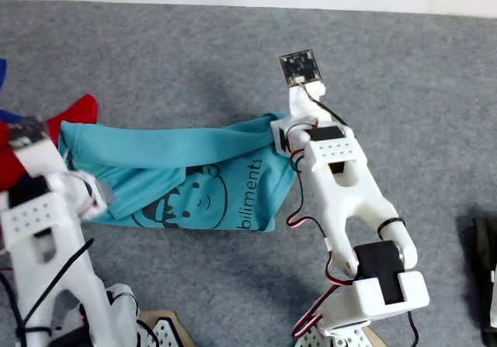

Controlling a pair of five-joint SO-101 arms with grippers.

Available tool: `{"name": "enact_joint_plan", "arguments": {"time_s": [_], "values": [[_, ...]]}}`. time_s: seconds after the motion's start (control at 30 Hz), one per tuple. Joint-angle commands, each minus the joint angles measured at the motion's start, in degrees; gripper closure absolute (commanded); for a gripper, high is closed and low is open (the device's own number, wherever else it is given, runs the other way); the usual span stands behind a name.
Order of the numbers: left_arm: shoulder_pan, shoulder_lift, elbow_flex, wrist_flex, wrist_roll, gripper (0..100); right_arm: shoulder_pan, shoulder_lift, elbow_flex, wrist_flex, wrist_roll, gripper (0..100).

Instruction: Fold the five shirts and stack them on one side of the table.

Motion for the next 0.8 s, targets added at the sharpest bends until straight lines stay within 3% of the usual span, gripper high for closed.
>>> {"name": "enact_joint_plan", "arguments": {"time_s": [0.0, 0.37, 0.57, 0.77], "values": [[1.54, -4.09, 6.29, -2.46, -1.67, 73, -0.22, -0.48, -0.48, -1.01, 0.26, 99.1], [10.77, -4.44, 13.41, -13.89, -1.58, 74, -0.22, -0.48, 0.04, -1.01, 0.26, 99.1], [13.93, -4.35, 13.49, -17.14, -1.58, 90, -0.22, -0.48, 0.04, -1.01, 0.26, 99.1], [14.20, -4.35, 13.67, -16.88, -1.58, 92, -0.22, -0.48, 0.04, -0.92, 0.26, 99.1]]}}
